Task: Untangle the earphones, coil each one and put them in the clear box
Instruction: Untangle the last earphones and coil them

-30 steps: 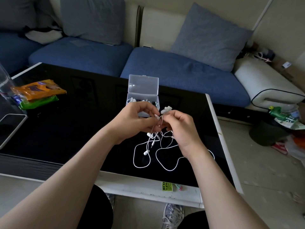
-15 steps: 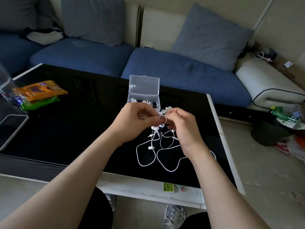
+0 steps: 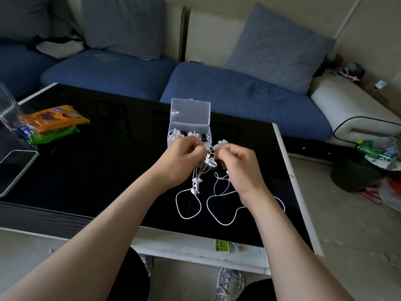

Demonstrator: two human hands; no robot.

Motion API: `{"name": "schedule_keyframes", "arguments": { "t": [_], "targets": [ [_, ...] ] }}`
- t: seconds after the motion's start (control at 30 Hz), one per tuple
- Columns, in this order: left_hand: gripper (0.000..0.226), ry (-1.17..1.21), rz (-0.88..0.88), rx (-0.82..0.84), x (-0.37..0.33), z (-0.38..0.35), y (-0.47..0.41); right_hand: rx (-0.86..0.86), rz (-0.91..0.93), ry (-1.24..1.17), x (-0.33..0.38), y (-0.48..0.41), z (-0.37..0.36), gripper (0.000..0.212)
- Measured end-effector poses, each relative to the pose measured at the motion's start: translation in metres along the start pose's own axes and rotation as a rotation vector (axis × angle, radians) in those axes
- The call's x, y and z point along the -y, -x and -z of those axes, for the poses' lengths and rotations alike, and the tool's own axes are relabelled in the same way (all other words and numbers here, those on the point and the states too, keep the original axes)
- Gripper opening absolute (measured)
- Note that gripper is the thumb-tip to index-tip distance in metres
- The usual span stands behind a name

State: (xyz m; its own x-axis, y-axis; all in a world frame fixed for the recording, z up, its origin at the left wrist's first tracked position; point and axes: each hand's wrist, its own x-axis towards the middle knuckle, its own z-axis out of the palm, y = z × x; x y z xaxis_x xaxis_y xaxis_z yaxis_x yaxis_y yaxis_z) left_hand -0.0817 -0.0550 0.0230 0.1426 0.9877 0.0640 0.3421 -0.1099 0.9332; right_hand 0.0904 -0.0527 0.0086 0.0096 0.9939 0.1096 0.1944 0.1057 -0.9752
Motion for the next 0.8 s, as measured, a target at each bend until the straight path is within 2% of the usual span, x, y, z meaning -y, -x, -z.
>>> {"name": "schedule_keyframes", "arguments": {
  "t": [0.17,0.27,0.53,0.63,0.8],
  "targets": [
    [0.023,0.106,0.014,0.007,0.006,0.003,-0.001,0.022,0.08,0.028,-0.005,0.0,0.0,0.011],
    [0.018,0.116,0.009,-0.007,0.007,0.004,-0.002,0.027,0.125,0.05,-0.008,-0.001,0.0,0.012],
    [0.01,-0.084,-0.11,-0.024,0.013,0.01,-0.002,0.054,0.248,0.365,-0.013,-0.001,0.007,0.013],
    [0.011,-0.234,-0.126,-0.069,0.016,0.006,-0.002,0.084,0.335,0.523,-0.013,0.0,0.001,0.017],
    [0.017,-0.324,-0.041,-0.081,0.013,-0.003,-0.003,0.052,0.488,0.66,-0.01,0.004,-0.006,0.026]
  ]
}}
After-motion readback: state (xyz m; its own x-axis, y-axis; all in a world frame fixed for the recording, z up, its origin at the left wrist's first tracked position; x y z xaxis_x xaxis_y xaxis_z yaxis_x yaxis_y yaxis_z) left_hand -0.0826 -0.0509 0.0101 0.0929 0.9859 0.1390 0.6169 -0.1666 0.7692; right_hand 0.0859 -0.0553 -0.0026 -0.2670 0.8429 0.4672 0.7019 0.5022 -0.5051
